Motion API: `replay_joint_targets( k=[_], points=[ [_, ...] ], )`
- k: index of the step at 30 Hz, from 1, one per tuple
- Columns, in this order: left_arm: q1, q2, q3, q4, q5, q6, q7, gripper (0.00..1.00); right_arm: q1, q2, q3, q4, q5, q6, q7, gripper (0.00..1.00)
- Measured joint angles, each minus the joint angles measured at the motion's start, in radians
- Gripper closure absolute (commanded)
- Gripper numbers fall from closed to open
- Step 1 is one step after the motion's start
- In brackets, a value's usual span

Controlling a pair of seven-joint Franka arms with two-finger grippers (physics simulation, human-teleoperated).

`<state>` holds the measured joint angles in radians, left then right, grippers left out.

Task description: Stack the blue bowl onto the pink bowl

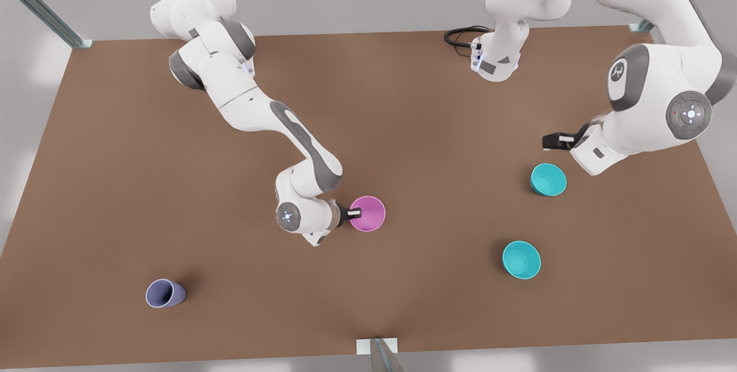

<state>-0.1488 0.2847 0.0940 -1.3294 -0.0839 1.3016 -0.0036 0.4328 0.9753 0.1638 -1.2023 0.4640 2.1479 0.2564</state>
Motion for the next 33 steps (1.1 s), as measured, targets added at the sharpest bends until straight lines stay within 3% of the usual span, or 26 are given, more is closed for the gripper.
replay_joint_targets(
  k=[1, 2, 3, 6, 9, 12, 15, 18, 21, 23, 26, 27, 28, 29, 33],
  points=[
    [0.007, 0.019, 0.028, 0.002, -0.019, 0.002, -0.002, 0.00, 0.005, 0.008, -0.002, 0.008, 0.001, 0.004, 0.026, 0.79],
    [0.015, 0.037, 0.057, 0.002, -0.033, 0.003, -0.001, 0.00, 0.007, 0.013, -0.011, 0.016, -0.002, 0.006, 0.051, 0.06],
    [0.022, 0.050, 0.082, -0.001, -0.044, 0.005, 0.004, 0.00, 0.009, 0.015, -0.018, 0.021, -0.007, 0.007, 0.077, 0.00],
    [0.024, 0.071, 0.158, -0.027, -0.060, 0.022, 0.030, 0.00, 0.009, 0.012, -0.027, 0.029, -0.034, 0.000, 0.158, 0.00],
    [0.084, 0.084, 0.226, -0.148, -0.069, 0.092, 0.083, 0.00, -0.014, -0.013, -0.124, 0.130, -0.042, -0.114, 0.222, 0.00],
    [0.175, 0.157, 0.247, -0.306, -0.103, 0.244, 0.162, 0.00, -0.174, -0.064, -0.154, 0.155, -0.041, -0.300, 0.242, 0.00],
    [0.207, 0.207, 0.248, -0.496, -0.161, 0.440, 0.252, 0.00, -0.399, -0.125, -0.160, 0.155, -0.181, -0.526, 0.190, 0.00],
    [0.208, 0.218, 0.239, -0.585, -0.203, 0.587, 0.334, 0.00, -0.568, -0.291, -0.168, 0.215, -0.367, -0.717, 0.078, 0.00],
    [0.207, 0.219, 0.221, -0.648, -0.223, 0.691, 0.408, 0.00, -0.568, -0.515, -0.163, 0.245, -0.491, -0.895, -0.021, 0.00],
    [0.206, 0.234, 0.204, -0.661, -0.233, 0.747, 0.450, 0.00, -0.562, -0.653, -0.161, 0.176, -0.533, -0.974, -0.080, 0.00],
    [0.205, 0.253, 0.183, -0.665, -0.248, 0.820, 0.505, 0.00, -0.538, -0.725, -0.161, 0.091, -0.567, -1.034, -0.154, 0.00],
    [0.205, 0.255, 0.180, -0.666, -0.256, 0.838, 0.520, 0.09, -0.535, -0.731, -0.161, 0.082, -0.574, -1.047, -0.177, 0.00],
    [0.205, 0.256, 0.179, -0.666, -0.264, 0.852, 0.534, 0.36, -0.535, -0.735, -0.161, 0.078, -0.579, -1.058, -0.198, 0.00],
    [0.205, 0.257, 0.178, -0.666, -0.269, 0.863, 0.548, 0.54, -0.535, -0.740, -0.161, 0.075, -0.585, -1.065, -0.218, 0.00],
    [0.205, 0.255, 0.177, -0.665, -0.281, 0.885, 0.595, 0.67, -0.534, -0.800, -0.161, -0.016, -0.600, -1.032, -0.287, 0.00]
  ],
)
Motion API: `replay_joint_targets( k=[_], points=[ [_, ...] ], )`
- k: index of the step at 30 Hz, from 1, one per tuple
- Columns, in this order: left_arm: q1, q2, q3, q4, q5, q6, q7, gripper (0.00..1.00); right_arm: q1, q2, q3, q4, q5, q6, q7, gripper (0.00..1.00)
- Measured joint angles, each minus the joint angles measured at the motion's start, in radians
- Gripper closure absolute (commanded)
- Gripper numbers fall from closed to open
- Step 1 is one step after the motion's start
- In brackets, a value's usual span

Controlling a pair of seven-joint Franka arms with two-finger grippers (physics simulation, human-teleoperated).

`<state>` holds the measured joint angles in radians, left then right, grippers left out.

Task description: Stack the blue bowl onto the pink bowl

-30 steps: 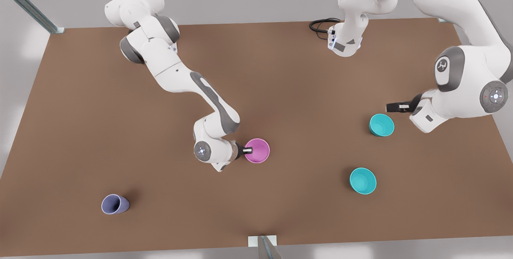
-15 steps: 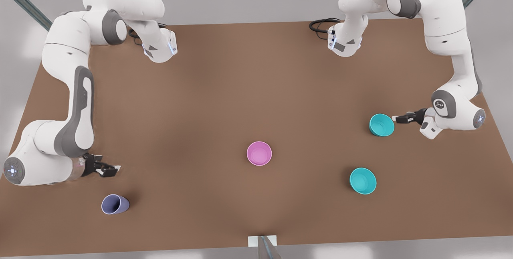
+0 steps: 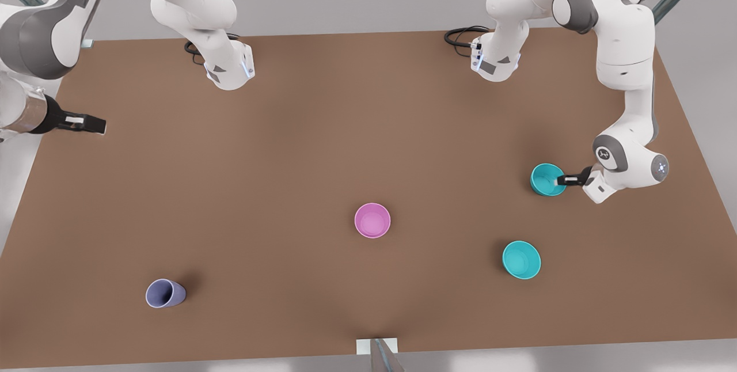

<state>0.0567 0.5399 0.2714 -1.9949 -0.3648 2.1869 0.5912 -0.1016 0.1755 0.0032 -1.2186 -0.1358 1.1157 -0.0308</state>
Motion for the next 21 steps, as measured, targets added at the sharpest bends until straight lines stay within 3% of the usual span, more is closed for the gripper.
replay_joint_targets(
  k=[2, 7, 12, 16, 21],
  points=[
    [-0.001, -0.002, 0.000, 0.000, -0.001, -0.003, 0.019, 0.77, 0.000, -0.017, 0.000, -0.023, -0.002, 0.022, -0.029, 0.00],
    [-0.013, -0.025, -0.001, 0.025, -0.001, -0.046, 0.054, 0.79, -0.001, -0.030, 0.002, -0.042, -0.004, 0.057, -0.090, 0.00],
    [-0.246, -0.050, -0.046, 0.309, -0.002, -0.228, -0.026, 0.79, -0.001, -0.031, 0.001, -0.043, -0.005, 0.071, -0.135, 0.00],
    [-0.421, 0.168, -0.201, 0.691, -0.011, -0.350, -0.196, 0.79, -0.003, -0.028, 0.000, -0.044, -0.005, 0.075, -0.164, 0.00],
    [-0.534, 0.304, -0.257, 0.791, -0.012, -0.332, -0.431, 0.79, -0.002, -0.047, 0.001, -0.068, -0.004, 0.076, -0.192, 0.00]
  ],
)
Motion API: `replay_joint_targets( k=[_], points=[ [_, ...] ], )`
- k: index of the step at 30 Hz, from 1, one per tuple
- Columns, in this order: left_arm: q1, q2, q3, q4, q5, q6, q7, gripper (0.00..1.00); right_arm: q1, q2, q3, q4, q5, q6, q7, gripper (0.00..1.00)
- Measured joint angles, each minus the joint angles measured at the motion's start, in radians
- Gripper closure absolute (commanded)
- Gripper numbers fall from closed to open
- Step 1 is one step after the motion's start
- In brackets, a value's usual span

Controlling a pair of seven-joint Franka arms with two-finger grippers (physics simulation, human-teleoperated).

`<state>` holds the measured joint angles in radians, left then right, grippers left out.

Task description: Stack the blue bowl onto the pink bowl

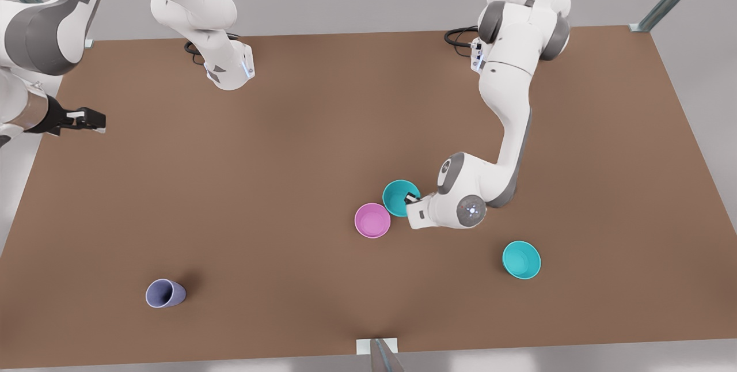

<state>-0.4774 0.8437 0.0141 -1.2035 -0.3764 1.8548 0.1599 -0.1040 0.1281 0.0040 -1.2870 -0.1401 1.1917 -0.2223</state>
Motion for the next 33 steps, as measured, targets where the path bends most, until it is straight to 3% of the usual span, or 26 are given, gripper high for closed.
replay_joint_targets(
  k=[10, 30, 31, 32, 33],
  points=[
    [-0.027, 0.093, -0.042, 0.120, -0.003, 0.126, -0.364, 0.79, 0.002, -0.016, 0.000, -0.025, 0.001, -0.005, -0.036, 0.00],
    [-0.045, 0.115, -0.068, 0.108, 0.002, 0.189, -0.715, 0.79, 0.015, -0.006, -0.001, -0.038, 0.000, -0.011, -0.059, 0.00],
    [-0.045, 0.115, -0.068, 0.108, 0.001, 0.189, -0.723, 0.25, 0.015, -0.005, -0.002, -0.039, 0.000, -0.011, -0.060, 0.00],
    [-0.044, 0.114, -0.068, 0.108, 0.001, 0.188, -0.730, 0.00, 0.015, -0.005, -0.002, -0.039, 0.000, -0.011, -0.060, 0.00],
    [-0.043, 0.112, -0.067, 0.108, -0.001, 0.187, -0.736, 0.00, 0.015, -0.005, -0.002, -0.039, 0.000, -0.011, -0.060, 0.00]
  ],
)
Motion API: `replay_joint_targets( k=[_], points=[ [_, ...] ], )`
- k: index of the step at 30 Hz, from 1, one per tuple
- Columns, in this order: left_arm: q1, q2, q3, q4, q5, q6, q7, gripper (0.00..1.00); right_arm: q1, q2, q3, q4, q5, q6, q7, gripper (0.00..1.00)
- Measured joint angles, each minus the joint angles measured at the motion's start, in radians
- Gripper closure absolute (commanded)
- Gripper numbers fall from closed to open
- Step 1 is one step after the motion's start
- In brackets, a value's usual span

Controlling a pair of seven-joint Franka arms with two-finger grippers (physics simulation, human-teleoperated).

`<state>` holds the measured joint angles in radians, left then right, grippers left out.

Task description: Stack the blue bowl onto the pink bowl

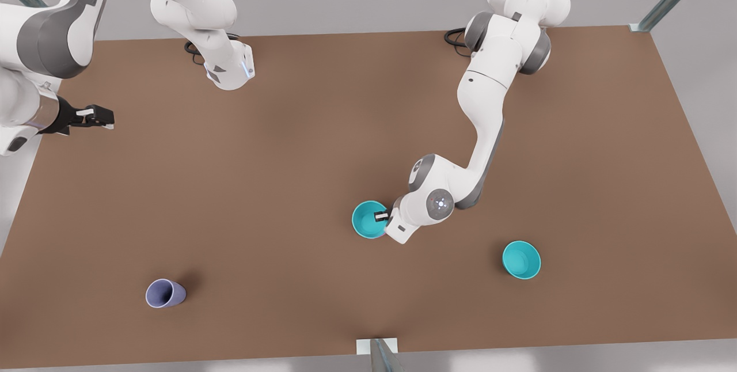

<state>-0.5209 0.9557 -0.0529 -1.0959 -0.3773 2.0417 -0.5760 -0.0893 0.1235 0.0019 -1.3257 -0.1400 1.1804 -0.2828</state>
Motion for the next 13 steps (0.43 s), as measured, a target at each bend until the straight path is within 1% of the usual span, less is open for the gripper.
replay_joint_targets(
  k=[2, 3, 4, 5, 6, 8, 9, 10, 11, 13],
  points=[
    [0.007, -0.031, 0.011, -0.001, -0.008, -0.019, -0.002, 0.00, 0.000, 0.001, -0.001, 0.000, 0.000, 0.000, -0.001, 0.00],
    [0.008, -0.089, 0.058, -0.001, -0.010, -0.060, 0.000, 0.00, 0.000, 0.001, -0.001, 0.000, 0.000, 0.000, -0.001, 0.00],
    [0.010, -0.163, 0.117, 0.000, 0.000, -0.122, 0.005, 0.00, 0.000, 0.002, -0.001, 0.000, 0.000, 0.001, -0.001, 0.00],
    [0.013, -0.272, 0.160, 0.003, 0.052, -0.213, 0.015, 0.00, 0.000, 0.003, -0.002, 0.001, 0.000, 0.001, -0.002, 0.00],
    [0.015, -0.363, 0.183, 0.006, 0.112, -0.305, 0.030, 0.00, -0.001, 0.003, -0.002, 0.001, 0.000, 0.001, -0.002, 0.00],
    [0.015, -0.489, 0.200, 0.011, 0.212, -0.473, 0.062, 0.00, -0.002, 0.002, -0.002, 0.001, 0.001, 0.001, -0.002, 0.00],
    [0.027, -0.574, 0.184, -0.023, 0.249, -0.540, 0.079, 0.00, -0.002, 0.002, -0.002, 0.001, 0.001, 0.002, -0.003, 0.00],
    [0.118, -0.689, 0.084, -0.123, 0.281, -0.577, 0.095, 0.00, -0.002, 0.003, -0.002, 0.001, 0.001, 0.002, -0.003, 0.00],
    [0.208, -0.770, 0.011, -0.199, 0.309, -0.599, 0.110, 0.00, -0.002, 0.003, -0.002, 0.001, 0.001, 0.002, -0.003, 0.00],
    [0.279, -0.837, -0.040, -0.258, 0.358, -0.634, 0.139, 0.00, -0.001, 0.003, -0.002, 0.001, 0.001, 0.002, -0.004, 0.00]
  ],
)
